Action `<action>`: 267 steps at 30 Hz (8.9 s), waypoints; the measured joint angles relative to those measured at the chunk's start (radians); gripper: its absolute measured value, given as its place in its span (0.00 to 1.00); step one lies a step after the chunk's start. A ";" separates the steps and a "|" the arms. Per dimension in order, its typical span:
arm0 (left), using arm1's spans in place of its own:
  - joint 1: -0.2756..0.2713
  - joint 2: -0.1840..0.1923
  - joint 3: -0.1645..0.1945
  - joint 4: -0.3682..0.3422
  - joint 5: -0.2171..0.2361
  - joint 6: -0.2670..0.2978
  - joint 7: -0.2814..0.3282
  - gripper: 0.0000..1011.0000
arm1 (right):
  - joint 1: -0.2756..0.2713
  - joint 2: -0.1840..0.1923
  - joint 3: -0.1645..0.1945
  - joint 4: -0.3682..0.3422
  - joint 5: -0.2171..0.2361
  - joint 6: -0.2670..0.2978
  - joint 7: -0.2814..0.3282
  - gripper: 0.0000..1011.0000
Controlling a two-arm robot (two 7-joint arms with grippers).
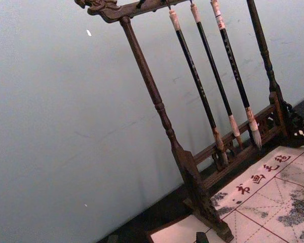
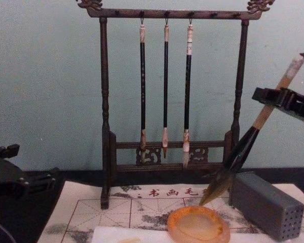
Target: Pick up the brush from the inkstone, write on the paper, then place the brush back to its original position.
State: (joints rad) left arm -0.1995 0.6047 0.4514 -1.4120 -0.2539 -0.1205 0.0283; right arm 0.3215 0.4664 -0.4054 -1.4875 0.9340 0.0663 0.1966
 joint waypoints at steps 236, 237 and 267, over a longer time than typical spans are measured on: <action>0.000 0.000 0.000 0.000 0.000 0.000 0.000 0.99 | -0.033 -0.243 0.247 0.067 -0.089 0.228 -0.032 0.18; 0.000 0.000 0.000 0.000 0.000 0.000 0.000 0.99 | -0.031 -0.244 0.248 0.070 -0.083 0.231 -0.036 0.18; 0.000 0.000 0.000 0.000 0.000 0.000 0.000 0.99 | 0.081 -0.266 0.241 0.260 0.096 0.344 -0.103 0.18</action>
State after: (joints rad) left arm -0.1995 0.6047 0.4514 -1.4120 -0.2539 -0.1205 0.0283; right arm 0.4022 0.2003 -0.1646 -1.2272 1.0304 0.4106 0.0940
